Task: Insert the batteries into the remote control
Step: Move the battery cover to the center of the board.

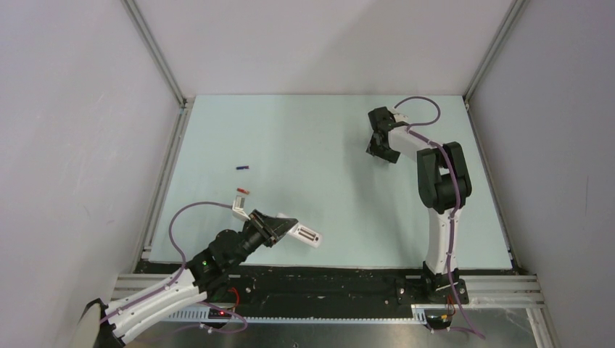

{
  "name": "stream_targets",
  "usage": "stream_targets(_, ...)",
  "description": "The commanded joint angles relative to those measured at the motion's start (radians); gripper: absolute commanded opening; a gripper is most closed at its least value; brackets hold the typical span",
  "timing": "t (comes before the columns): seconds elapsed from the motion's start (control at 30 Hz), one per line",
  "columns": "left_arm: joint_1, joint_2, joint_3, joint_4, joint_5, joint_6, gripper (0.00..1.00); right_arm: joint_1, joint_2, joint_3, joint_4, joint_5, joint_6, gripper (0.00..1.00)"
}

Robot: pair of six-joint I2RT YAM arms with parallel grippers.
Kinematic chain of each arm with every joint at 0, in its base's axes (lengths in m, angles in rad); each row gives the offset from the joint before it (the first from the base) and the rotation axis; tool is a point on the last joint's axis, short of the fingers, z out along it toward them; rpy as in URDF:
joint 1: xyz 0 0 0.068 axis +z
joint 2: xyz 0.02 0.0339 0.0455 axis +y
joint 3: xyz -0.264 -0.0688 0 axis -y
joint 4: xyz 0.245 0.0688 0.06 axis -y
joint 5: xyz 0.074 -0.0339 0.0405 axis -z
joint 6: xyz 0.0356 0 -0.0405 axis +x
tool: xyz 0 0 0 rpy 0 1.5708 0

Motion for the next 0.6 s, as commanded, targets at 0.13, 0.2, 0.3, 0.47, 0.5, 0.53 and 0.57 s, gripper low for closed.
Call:
stream_targets(0.13, 0.000, -0.022, -0.006, 0.030, 0.008, 0.018, 0.01, -0.011, -0.003, -0.032, 0.020, 0.004, 0.010, 0.49)
stream_targets(0.2, 0.000, -0.022, -0.006, 0.029, 0.008, 0.018, 0.00, -0.011, -0.005, -0.037, 0.022, 0.004, 0.006, 0.44)
stream_targets(0.3, 0.000, -0.021, -0.006, 0.028, 0.007, 0.018, 0.00, -0.010, -0.006, -0.037, 0.019, 0.002, -0.004, 0.37)
stream_targets(0.47, 0.001, -0.014, 0.002, 0.026, 0.010, 0.023, 0.01, -0.004, -0.008, -0.040, 0.015, -0.017, -0.024, 0.33)
stream_targets(0.5, 0.001, -0.015, 0.003, 0.026, 0.010, 0.022, 0.01, 0.002, -0.011, -0.044, 0.021, -0.019, -0.029, 0.32)
stream_targets(0.53, 0.000, -0.015, 0.003, 0.024, 0.010, 0.022, 0.01, 0.013, -0.016, -0.054, 0.025, -0.022, -0.039, 0.32)
stream_targets(0.57, 0.000, -0.016, 0.004, 0.025, 0.010, 0.022, 0.00, 0.019, -0.018, -0.059, 0.035, -0.025, -0.045, 0.32)
